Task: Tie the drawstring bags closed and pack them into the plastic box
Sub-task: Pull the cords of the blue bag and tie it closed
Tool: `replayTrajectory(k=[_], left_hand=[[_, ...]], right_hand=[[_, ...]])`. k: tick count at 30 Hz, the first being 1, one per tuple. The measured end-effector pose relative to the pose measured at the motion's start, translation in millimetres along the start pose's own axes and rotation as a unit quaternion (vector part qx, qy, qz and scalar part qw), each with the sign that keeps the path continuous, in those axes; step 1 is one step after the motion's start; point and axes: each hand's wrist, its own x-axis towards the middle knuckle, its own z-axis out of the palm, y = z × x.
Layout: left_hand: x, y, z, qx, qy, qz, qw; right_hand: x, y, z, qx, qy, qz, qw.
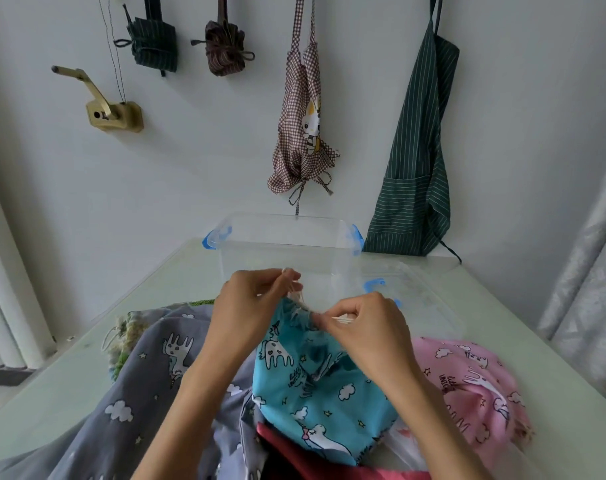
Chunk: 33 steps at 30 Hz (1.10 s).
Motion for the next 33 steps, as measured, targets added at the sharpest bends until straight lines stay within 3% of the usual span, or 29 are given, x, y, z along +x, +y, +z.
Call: replayTrajectory(k=[2, 5, 9, 12, 15, 17, 22, 27, 30, 33], left_hand=[[0.7, 3.3, 0.1, -0.113, -0.012, -0.031, 0.993], [0.9, 5.4, -4.4, -0.262, -0.079, -0.097, 0.957], [3.5, -2.8, -7.6, -0.327, -0.132, -0.115, 0.929], [2.2, -2.8, -6.7, -0.311, -0.14, -0.112, 0.933], [0.5, -4.2, -2.8, -0.178, -0.169, -0.066, 0.967], [-0.5, -4.3, 0.2, -0.107, -0.228, -0.042, 0.967], [-11.1, 3.2, 17.5, -0.035, -0.374, -0.032, 0.926], [-21.2, 12.4, 32.0, 0.003, -0.468, -0.036, 0.883], [-22.3, 11.2, 33.7, 0.014, -0.462, 0.0, 0.887], [-14.9, 4.3, 30.3, -0.058, -0.41, -0.036, 0.909]], right_hand=[[-3.1, -5.3, 0.7, 0.015, -0.022, -0.001, 1.0], [-3.6, -3.9, 0.3, 0.029, -0.065, 0.003, 0.997], [0.9, 2.3, 0.3, 0.068, -0.089, 0.007, 0.994], [0.8, 2.6, -8.4, 0.075, -0.157, 0.011, 0.985], [0.6, 5.3, -30.4, 0.066, -0.292, 0.014, 0.954], [1.6, 8.0, -47.7, 0.06, -0.348, 0.013, 0.936], [8.2, 16.2, -74.0, 0.156, -0.295, 0.081, 0.939], [9.1, 13.6, -66.7, 0.154, -0.224, 0.091, 0.958], [11.7, 11.7, -52.7, 0.213, -0.186, 0.063, 0.957], [14.6, 17.5, -43.9, 0.238, -0.211, 0.071, 0.945]])
